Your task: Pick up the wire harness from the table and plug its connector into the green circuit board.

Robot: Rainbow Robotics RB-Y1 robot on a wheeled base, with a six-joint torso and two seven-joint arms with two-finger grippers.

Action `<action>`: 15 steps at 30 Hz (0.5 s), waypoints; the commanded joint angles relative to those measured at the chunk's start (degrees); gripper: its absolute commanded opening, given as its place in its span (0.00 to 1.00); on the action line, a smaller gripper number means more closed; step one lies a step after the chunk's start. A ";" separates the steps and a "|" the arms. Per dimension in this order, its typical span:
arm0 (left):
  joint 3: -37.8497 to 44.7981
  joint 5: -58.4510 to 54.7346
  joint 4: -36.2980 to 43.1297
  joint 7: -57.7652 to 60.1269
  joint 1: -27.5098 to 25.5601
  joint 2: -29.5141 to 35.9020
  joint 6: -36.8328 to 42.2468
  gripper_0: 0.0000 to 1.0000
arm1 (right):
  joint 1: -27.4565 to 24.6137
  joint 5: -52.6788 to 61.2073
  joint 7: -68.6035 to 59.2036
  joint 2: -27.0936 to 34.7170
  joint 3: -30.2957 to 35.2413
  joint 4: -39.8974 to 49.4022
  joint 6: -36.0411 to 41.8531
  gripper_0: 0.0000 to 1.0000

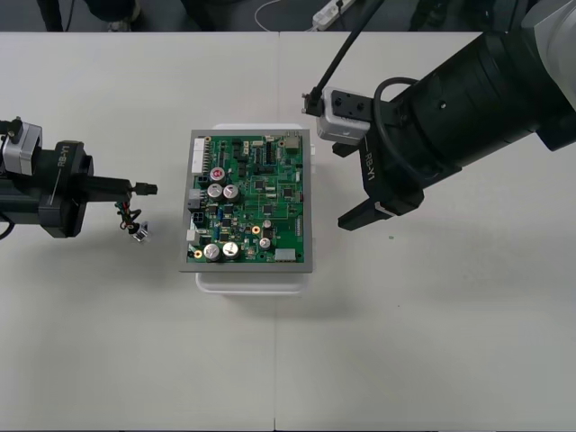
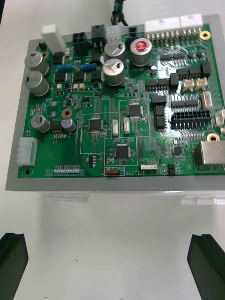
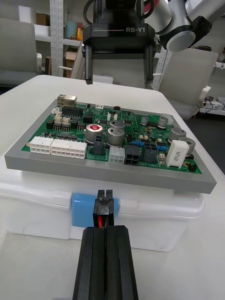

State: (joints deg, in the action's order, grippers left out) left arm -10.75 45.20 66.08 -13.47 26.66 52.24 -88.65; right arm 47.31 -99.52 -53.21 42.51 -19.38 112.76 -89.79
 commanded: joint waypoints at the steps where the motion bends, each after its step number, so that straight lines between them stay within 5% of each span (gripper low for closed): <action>1: -1.73 -0.38 0.54 -3.93 -0.03 3.04 -1.35 0.00 | -0.72 -1.55 3.02 -1.03 1.89 2.11 -0.21 1.00; 15: -3.93 -3.89 2.48 -3.40 -0.03 2.95 -1.35 0.00 | -3.54 -7.61 1.27 -3.84 1.89 6.07 -0.21 1.00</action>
State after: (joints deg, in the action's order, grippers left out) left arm -13.75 42.86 66.40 -13.48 26.66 52.26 -88.65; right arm 44.62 -106.53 -50.26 40.19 -19.37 117.33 -89.79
